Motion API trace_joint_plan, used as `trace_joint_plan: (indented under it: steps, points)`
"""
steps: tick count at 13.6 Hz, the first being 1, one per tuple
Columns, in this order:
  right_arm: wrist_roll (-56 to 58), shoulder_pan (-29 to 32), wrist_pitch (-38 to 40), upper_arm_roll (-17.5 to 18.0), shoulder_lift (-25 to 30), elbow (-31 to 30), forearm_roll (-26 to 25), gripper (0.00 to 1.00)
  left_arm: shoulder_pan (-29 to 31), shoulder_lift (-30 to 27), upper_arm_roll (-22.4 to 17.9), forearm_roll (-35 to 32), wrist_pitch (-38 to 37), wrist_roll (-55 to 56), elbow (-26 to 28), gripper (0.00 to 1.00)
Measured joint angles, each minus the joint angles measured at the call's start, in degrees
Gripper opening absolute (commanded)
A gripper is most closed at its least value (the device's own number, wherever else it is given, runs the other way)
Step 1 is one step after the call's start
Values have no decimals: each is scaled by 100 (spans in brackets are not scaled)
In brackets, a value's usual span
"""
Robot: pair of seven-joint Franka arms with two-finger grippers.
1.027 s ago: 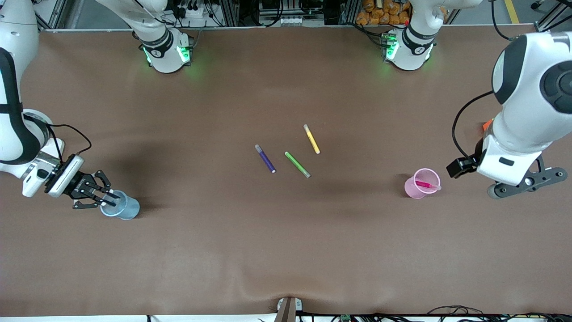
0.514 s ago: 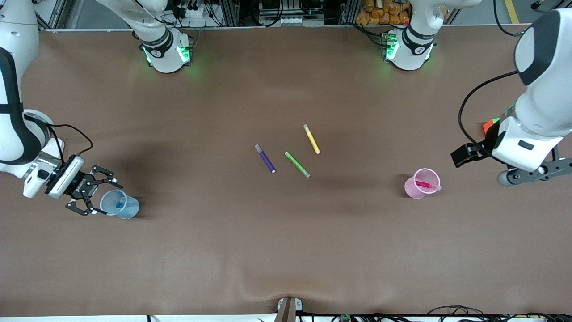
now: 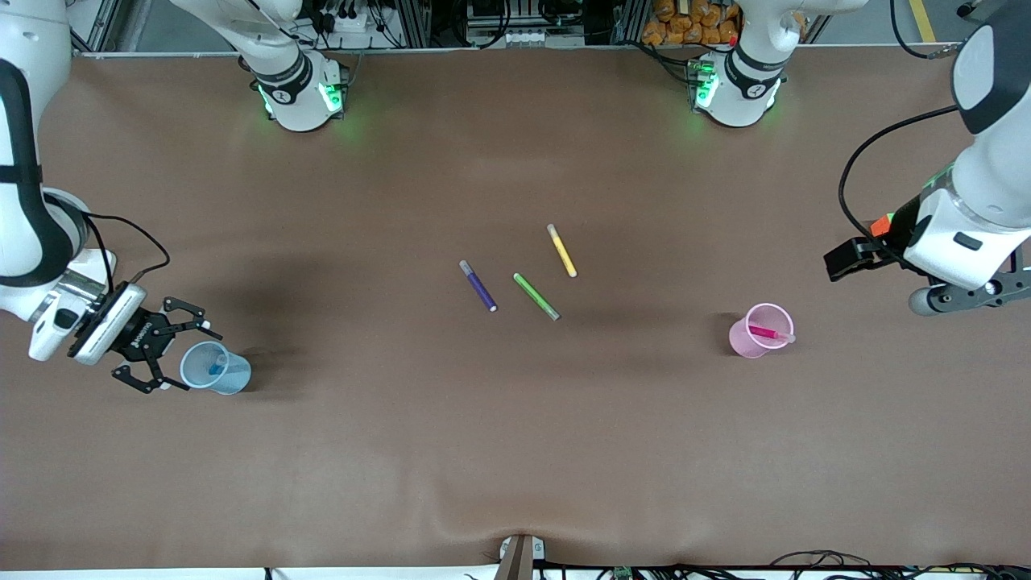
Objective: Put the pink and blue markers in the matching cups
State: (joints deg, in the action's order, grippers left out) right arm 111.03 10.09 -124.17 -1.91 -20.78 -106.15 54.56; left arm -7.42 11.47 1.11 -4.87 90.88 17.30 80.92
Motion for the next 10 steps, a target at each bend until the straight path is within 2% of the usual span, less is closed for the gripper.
trace_joint_plan:
  steps: [6, 10]
  points:
    - [-2061, -188, 53, 24, 805, 53, -1289, 100, 43, -1, 0, 2, 0, -302, 33, 100]
    - [-3083, -249, 272, 26, 1253, 52, -1974, 100, 53, -2, 0, 2, 0, -388, 39, 100]
